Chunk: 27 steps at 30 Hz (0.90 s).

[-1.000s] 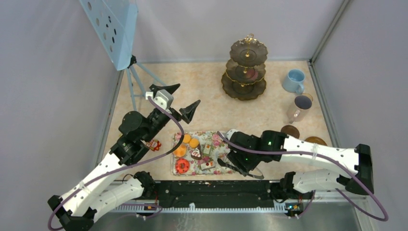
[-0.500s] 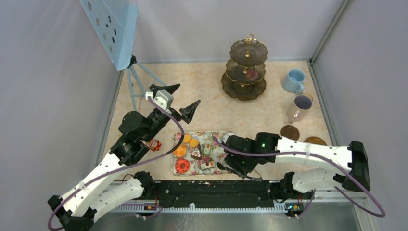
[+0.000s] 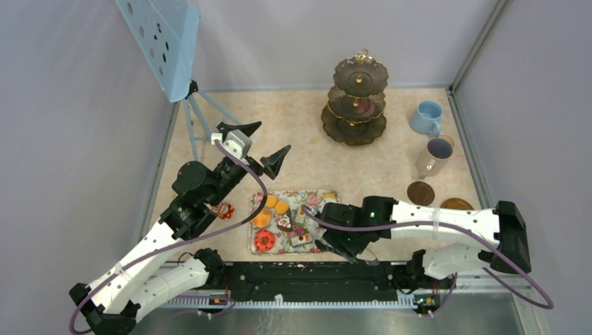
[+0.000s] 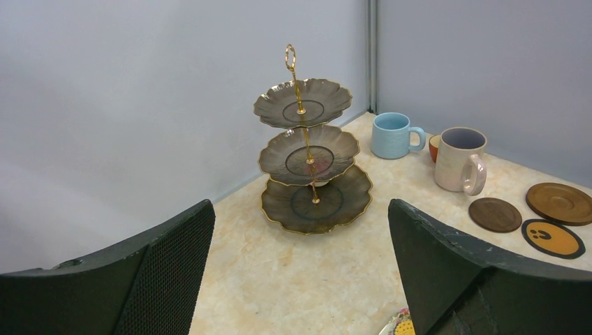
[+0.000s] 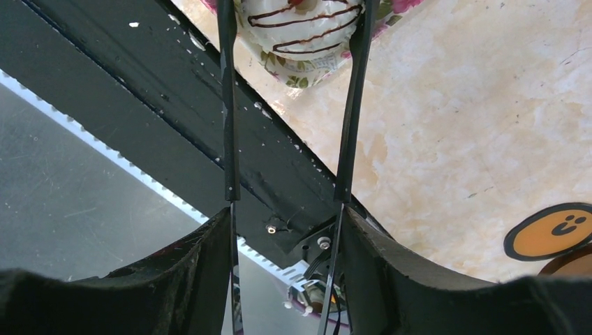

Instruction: Serve the afternoon tea

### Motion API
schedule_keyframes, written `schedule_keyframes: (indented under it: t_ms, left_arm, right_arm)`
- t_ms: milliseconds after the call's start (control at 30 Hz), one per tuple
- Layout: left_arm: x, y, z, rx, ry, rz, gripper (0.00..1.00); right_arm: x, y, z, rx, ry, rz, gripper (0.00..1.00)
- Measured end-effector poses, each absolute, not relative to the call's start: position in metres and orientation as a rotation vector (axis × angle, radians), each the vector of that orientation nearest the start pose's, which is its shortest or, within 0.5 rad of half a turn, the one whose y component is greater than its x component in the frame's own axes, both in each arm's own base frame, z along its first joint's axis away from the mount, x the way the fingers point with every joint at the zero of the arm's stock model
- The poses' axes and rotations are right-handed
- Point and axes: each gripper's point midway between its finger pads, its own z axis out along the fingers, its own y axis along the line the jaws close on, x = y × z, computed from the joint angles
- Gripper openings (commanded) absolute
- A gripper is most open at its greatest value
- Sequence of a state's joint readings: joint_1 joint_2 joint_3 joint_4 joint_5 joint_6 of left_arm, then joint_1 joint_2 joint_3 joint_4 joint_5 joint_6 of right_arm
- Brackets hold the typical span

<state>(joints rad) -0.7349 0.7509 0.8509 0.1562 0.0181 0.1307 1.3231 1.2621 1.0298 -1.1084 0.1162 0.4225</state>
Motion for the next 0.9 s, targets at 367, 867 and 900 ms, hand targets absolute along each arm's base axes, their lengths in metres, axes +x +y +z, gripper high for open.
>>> schedule_keyframes:
  t_ms: [367, 867, 900]
  left_arm:
    - [0.236, -0.211, 0.401, 0.573, 1.204, -0.525, 0.99]
    - [0.235, -0.212, 0.401, 0.582, 1.2, -0.534, 0.99]
    - [0.234, -0.213, 0.401, 0.584, 1.2, -0.539, 0.99]
  right_arm:
    - [0.066, 0.203, 0.12, -1.151, 2.598, 0.091, 0.3]
    - [0.206, 0.142, 0.199, -0.258, 2.281, 0.065, 0.2]
    - [0.218, 0.132, 0.194, -0.213, 2.274, 0.04, 0.2]
